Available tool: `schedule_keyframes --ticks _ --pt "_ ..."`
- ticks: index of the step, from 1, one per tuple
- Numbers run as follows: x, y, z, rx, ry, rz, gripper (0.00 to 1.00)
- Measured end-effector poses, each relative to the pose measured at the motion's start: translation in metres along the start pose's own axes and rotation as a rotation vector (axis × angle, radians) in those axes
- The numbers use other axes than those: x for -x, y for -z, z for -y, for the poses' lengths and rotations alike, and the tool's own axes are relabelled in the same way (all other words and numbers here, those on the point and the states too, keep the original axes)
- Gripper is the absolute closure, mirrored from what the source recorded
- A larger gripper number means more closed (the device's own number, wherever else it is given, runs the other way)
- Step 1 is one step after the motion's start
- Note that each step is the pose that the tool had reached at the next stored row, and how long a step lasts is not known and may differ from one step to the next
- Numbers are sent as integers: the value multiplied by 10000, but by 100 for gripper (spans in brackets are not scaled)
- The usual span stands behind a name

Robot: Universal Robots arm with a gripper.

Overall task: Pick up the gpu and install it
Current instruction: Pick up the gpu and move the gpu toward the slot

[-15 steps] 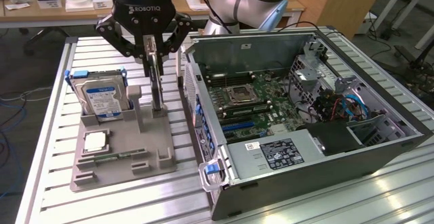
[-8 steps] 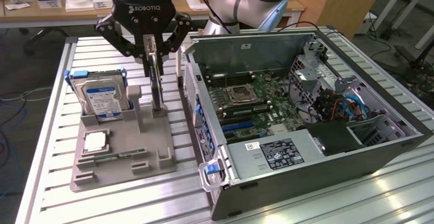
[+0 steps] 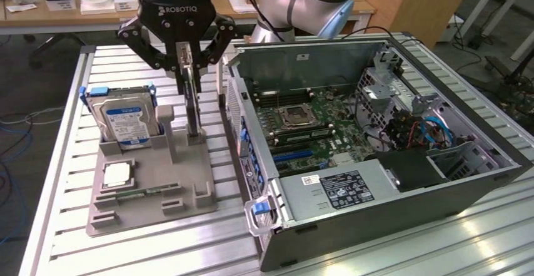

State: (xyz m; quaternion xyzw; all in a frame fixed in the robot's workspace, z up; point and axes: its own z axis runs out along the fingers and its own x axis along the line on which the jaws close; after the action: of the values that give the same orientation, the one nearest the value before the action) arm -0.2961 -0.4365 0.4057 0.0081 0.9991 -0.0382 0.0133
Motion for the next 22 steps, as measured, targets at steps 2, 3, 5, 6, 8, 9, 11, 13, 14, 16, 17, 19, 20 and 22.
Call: schedule_keyframes --ticks 2,3,5,6,8,9,11,13,14,16,17,19,20,22 --pt "0 0 -5 -23 0 0 73" --pt "0 1 -7 -35 1 0 73" --pt "0 1 -12 -60 1 0 73" --pt "0 2 -15 -73 2 0 73" --pt "0 2 -19 -91 3 2 73" --pt "0 7 -20 -103 4 1 73" --pt "0 24 -21 -122 3 1 73" --pt "1 49 -20 -138 4 2 73" --pt "2 65 -19 -146 5 1 73" --pt "2 104 -17 -160 4 2 73" --pt "3 127 -15 -162 4 2 73" --pt "4 166 -12 -163 4 3 73" --pt "4 183 -11 -163 4 3 73" --pt "5 211 -9 -162 4 4 73"
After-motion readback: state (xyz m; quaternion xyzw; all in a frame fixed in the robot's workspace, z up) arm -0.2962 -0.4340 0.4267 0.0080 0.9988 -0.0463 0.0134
